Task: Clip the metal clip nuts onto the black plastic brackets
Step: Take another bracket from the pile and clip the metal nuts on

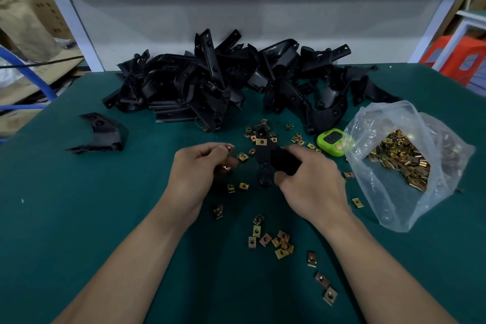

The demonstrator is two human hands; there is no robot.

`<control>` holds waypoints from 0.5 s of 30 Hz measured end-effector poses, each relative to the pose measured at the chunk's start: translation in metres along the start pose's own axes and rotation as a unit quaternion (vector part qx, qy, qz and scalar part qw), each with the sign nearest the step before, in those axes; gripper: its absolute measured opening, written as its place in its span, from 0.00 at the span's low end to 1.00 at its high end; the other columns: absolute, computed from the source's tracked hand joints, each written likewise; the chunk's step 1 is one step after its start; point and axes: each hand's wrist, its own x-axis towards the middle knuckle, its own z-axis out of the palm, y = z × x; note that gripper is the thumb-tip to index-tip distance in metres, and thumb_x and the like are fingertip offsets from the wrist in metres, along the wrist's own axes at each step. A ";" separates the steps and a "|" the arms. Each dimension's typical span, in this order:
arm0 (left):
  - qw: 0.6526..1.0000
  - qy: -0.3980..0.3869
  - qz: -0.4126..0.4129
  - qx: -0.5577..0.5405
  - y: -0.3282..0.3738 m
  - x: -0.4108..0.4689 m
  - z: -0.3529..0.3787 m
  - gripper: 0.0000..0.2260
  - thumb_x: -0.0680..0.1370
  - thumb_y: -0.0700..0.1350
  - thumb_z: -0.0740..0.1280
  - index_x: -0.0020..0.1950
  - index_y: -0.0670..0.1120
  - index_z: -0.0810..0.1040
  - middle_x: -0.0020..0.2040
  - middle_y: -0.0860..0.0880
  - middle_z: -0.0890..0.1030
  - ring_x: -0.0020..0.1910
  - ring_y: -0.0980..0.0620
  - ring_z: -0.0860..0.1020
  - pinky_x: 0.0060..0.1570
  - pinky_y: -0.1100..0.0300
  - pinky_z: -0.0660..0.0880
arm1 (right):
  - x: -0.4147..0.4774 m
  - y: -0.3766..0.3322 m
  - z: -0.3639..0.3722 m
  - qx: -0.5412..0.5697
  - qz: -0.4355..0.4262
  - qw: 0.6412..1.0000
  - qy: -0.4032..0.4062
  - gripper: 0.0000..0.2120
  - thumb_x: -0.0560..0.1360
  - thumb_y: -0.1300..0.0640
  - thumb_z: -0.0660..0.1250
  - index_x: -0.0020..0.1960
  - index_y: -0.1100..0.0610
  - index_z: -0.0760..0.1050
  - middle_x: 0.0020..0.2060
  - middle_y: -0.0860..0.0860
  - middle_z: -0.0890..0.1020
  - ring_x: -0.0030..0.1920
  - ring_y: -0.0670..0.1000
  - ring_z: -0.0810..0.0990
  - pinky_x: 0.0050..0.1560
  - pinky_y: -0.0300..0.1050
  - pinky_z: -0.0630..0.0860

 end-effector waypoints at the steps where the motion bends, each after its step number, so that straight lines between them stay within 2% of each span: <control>1: 0.999 -0.008 -0.014 -0.036 0.001 0.000 0.000 0.08 0.82 0.43 0.69 0.47 0.47 0.87 0.42 0.45 0.88 0.43 0.53 0.84 0.46 0.59 0.80 | 0.000 0.000 0.000 -0.002 0.000 1.000 0.001 0.13 0.72 0.50 0.72 0.56 0.40 0.78 0.41 0.40 0.81 0.44 0.51 0.79 0.42 0.47 0.76; 3: 0.993 -0.039 -0.045 -0.097 0.001 0.000 -0.002 0.09 0.82 0.41 0.68 0.46 0.45 0.87 0.44 0.44 0.88 0.46 0.53 0.86 0.44 0.62 0.81 | -0.001 0.000 0.001 -0.005 -0.001 1.000 0.001 0.13 0.72 0.50 0.72 0.56 0.40 0.78 0.41 0.39 0.81 0.44 0.51 0.79 0.42 0.47 0.76; 5: 0.989 -0.067 -0.068 -0.109 0.000 0.001 -0.004 0.10 0.81 0.39 0.68 0.44 0.45 0.89 0.47 0.43 0.88 0.49 0.52 0.86 0.45 0.64 0.81 | -0.001 0.000 0.001 -0.005 -0.003 1.000 0.001 0.13 0.72 0.50 0.72 0.55 0.41 0.78 0.42 0.40 0.81 0.44 0.51 0.79 0.43 0.48 0.77; 7: 0.988 -0.080 -0.076 -0.105 -0.001 0.001 -0.002 0.07 0.80 0.39 0.71 0.45 0.45 0.89 0.50 0.44 0.88 0.50 0.52 0.86 0.47 0.63 0.81 | -0.001 -0.001 0.001 -0.009 -0.003 1.000 0.000 0.13 0.72 0.50 0.72 0.55 0.41 0.78 0.42 0.40 0.81 0.44 0.52 0.79 0.43 0.48 0.77; 9: 0.986 -0.091 -0.069 -0.118 0.000 0.001 -0.001 0.04 0.75 0.46 0.76 0.44 0.47 0.89 0.49 0.47 0.88 0.51 0.53 0.86 0.49 0.64 0.81 | -0.001 -0.001 0.001 -0.011 -0.003 1.000 0.001 0.13 0.72 0.50 0.72 0.55 0.41 0.78 0.42 0.40 0.81 0.44 0.51 0.79 0.43 0.48 0.78; 11: 0.989 -0.099 -0.045 -0.098 -0.001 0.000 -0.001 0.08 0.68 0.52 0.79 0.42 0.49 0.89 0.45 0.50 0.87 0.48 0.55 0.85 0.50 0.64 0.80 | -0.001 -0.002 0.001 -0.012 -0.002 1.000 0.001 0.13 0.72 0.51 0.72 0.55 0.41 0.78 0.42 0.40 0.81 0.44 0.51 0.79 0.43 0.48 0.79; 13: 0.996 -0.085 -0.020 -0.032 -0.003 0.000 -0.001 0.04 0.70 0.47 0.80 0.40 0.50 0.87 0.42 0.50 0.86 0.43 0.55 0.83 0.48 0.64 0.79 | -0.001 -0.002 0.001 -0.014 -0.004 1.000 0.000 0.13 0.72 0.51 0.72 0.55 0.42 0.78 0.42 0.40 0.81 0.44 0.51 0.79 0.44 0.49 0.79; 15: 0.997 -0.069 -0.002 0.025 -0.005 -0.001 -0.001 0.06 0.73 0.40 0.78 0.41 0.51 0.88 0.41 0.48 0.86 0.41 0.55 0.82 0.47 0.62 0.79 | -0.002 -0.002 0.001 -0.015 -0.004 1.000 0.000 0.13 0.72 0.51 0.72 0.56 0.42 0.78 0.42 0.40 0.81 0.45 0.51 0.79 0.45 0.49 0.79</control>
